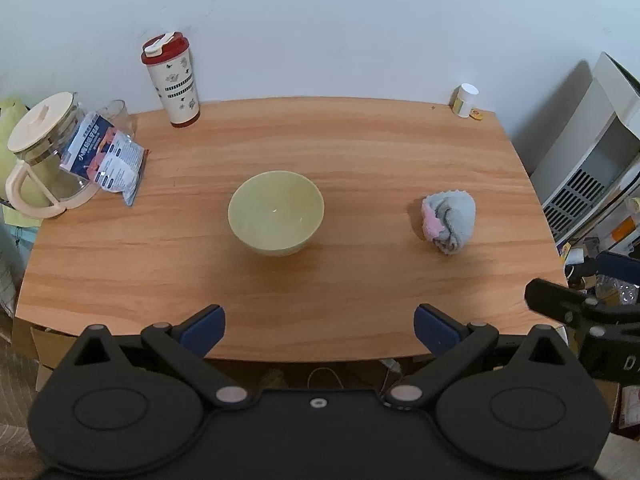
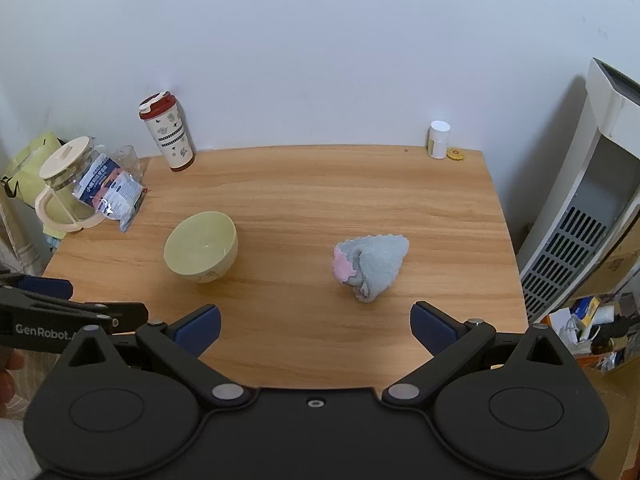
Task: Clean bowl
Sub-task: 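Move both tools toward the table, the right toward the grey cloth, then grasp the grey-and-pink cloth with the right gripper while the left approaches the bowl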
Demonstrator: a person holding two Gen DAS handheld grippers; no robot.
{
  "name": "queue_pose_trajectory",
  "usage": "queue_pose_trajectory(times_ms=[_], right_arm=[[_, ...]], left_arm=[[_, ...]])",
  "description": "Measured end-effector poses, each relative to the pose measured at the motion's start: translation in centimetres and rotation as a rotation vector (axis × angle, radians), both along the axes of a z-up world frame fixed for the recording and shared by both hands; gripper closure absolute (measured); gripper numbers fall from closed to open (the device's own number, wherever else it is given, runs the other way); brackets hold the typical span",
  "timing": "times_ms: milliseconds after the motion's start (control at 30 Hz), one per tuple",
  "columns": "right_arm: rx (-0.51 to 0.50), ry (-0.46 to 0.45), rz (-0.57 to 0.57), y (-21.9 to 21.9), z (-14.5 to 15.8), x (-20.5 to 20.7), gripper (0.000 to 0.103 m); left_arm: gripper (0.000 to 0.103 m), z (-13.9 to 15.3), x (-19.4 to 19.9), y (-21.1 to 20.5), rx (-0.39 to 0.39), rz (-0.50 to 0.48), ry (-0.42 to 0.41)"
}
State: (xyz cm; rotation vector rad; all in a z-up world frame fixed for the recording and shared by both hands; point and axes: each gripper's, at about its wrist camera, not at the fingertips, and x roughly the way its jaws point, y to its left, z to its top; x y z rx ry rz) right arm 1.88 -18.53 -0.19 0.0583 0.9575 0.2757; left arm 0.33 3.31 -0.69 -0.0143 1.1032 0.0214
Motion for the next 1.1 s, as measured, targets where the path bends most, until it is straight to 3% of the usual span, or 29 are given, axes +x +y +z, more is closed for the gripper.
queue_pose_trajectory(times_ms=[300,500,667,767,867,1000,1100], right_arm=[[0.009,-0.018,-0.015,0.0,0.3,0.8,0.0],[-0.007,-0.04,0.005,0.5,-0.4,1.2,0.0],[-0.09,-0.11,0.04,1.7,-1.3,1.4,0.0],[-0.202,-0.161,0.117,3.4,-2.2,1.7,0.001],[-0.273,-0.201,0.183,4.8,-3.0,2.0,0.001],[-0.284,-0.166,0.229,6.5,-4.6,3.8,0.001],[-0.296,-0.086,0.193,7.2,-6.8,6.4,0.001]], left_arm=[[0.0,-0.6,0.7,0.7,0.058,0.002,-0.011],[0.0,-2.0,1.2,1.7,0.046,0.012,-0.003],[0.001,-4.0,2.4,3.7,0.031,0.076,0.021],[0.001,-5.2,3.2,4.8,0.038,0.101,0.043],[0.0,-6.5,4.4,6.1,0.031,0.071,0.057],[0.001,-8.1,6.1,7.8,0.022,0.022,0.075],[0.001,-9.2,7.3,9.0,-0.025,-0.014,0.091]])
